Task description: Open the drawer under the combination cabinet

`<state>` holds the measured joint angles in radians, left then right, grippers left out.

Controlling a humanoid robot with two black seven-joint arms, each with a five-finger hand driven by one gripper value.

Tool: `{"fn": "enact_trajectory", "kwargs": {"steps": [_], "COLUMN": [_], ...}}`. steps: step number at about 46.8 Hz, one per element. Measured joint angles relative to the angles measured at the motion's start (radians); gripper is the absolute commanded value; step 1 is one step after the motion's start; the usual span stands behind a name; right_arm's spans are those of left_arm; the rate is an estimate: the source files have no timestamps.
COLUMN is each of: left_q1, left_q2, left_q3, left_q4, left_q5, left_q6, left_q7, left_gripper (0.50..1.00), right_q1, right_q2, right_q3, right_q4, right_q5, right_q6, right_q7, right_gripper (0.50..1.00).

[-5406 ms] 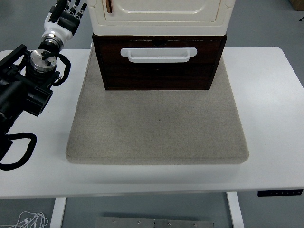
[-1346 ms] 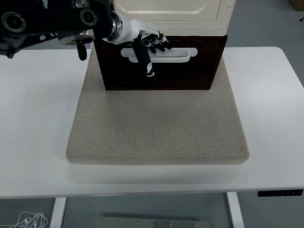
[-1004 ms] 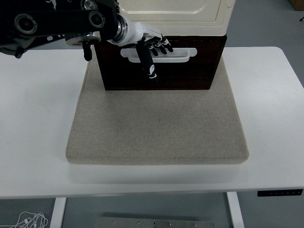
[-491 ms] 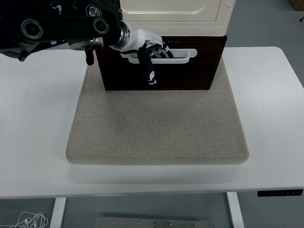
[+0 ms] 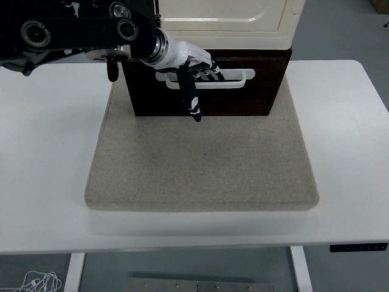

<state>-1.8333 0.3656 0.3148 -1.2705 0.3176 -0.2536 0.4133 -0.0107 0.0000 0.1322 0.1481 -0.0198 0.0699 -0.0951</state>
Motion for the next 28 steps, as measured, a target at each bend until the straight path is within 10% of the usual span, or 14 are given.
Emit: {"fn": "enact_trajectory", "kwargs": {"steps": [28], "left_q1": [-0.036], "left_q2": [0.026], "left_q3": [-0.009], "left_q4": [0.000], "left_q5": [-0.022], "left_q6": [-0.114], "left_q7": [-0.001], "left_gripper": [1.000], "right_q1": [0.000], "right_q2": [0.000], "right_q3": [0.001], "right_q4": [0.000], "right_q5": [0.000], "right_q6": [-0.001], "right_q7": [0.000], "right_gripper": [0.926]}}
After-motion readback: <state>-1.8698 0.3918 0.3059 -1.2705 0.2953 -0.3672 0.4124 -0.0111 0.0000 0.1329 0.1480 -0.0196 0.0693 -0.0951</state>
